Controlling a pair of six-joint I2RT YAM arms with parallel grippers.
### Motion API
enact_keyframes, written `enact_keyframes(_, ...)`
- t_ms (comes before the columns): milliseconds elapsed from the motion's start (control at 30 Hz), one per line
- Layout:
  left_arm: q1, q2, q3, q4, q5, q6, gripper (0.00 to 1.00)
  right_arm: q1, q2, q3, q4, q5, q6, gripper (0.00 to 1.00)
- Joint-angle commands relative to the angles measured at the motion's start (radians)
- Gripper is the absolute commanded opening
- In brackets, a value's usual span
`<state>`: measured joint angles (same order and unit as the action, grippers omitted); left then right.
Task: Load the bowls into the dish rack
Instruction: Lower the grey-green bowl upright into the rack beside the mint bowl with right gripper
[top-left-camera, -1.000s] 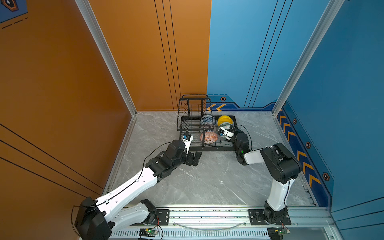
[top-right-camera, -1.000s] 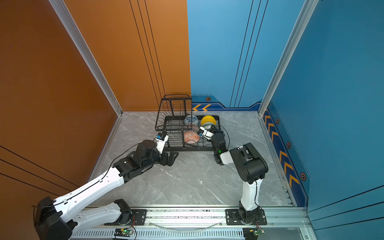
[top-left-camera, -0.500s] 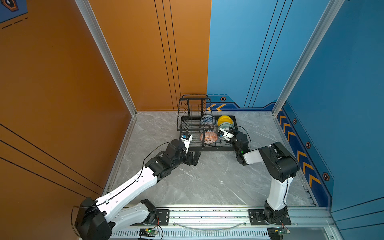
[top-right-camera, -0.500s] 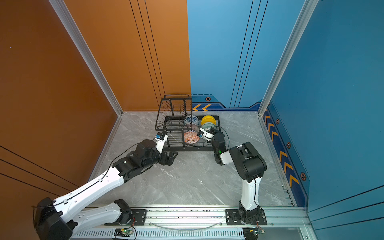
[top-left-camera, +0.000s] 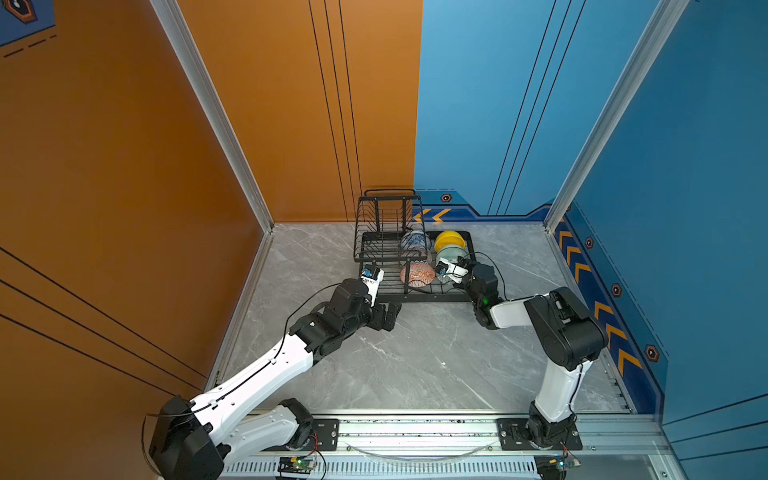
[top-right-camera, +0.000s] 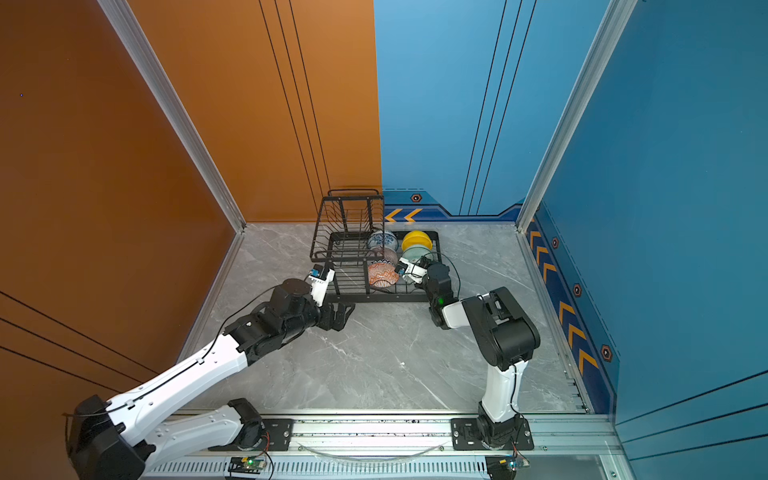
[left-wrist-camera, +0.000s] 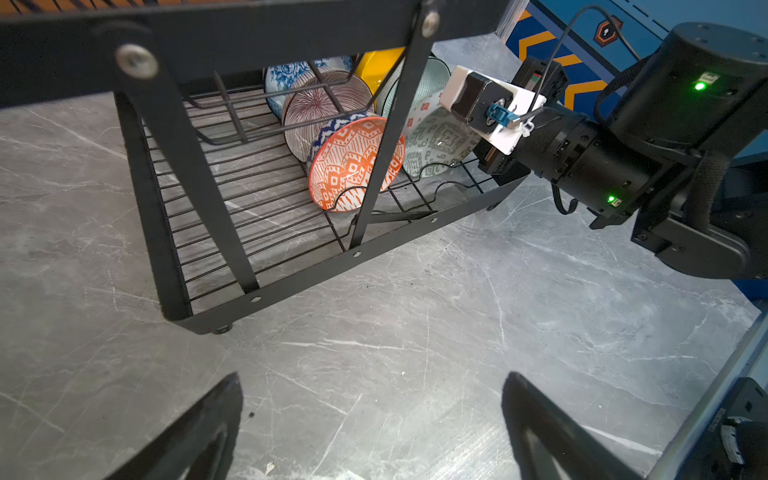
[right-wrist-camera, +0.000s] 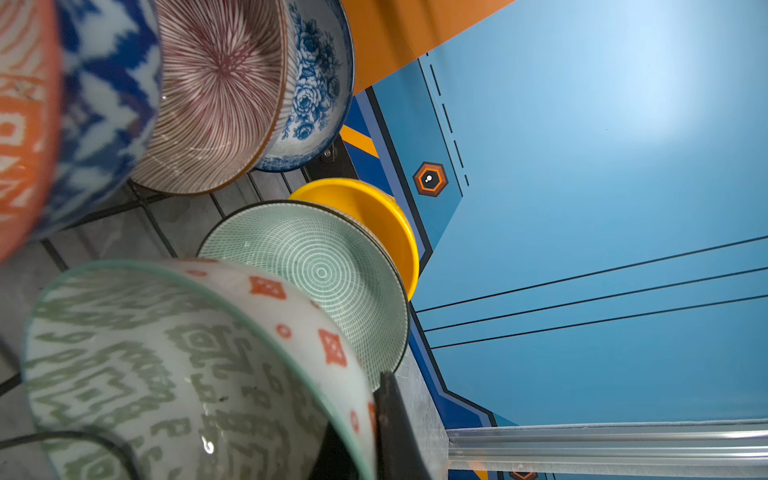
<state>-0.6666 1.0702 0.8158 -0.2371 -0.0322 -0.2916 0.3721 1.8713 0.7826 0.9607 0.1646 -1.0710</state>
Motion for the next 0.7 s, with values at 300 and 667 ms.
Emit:
enact_keyframes(300, 0.013, -0.045, -0.036, -0.014, 0.008, 0.002, 0.98, 0.061, -0.051, -0.014, -0.168, -0.072, 0.068, 0.0)
enact_keyframes(667, 0.016, -0.075, -0.053, -0.02, 0.0, -0.001, 0.98, 0.112, -0.054, -0.035, -0.168, -0.021, 0.057, 0.03)
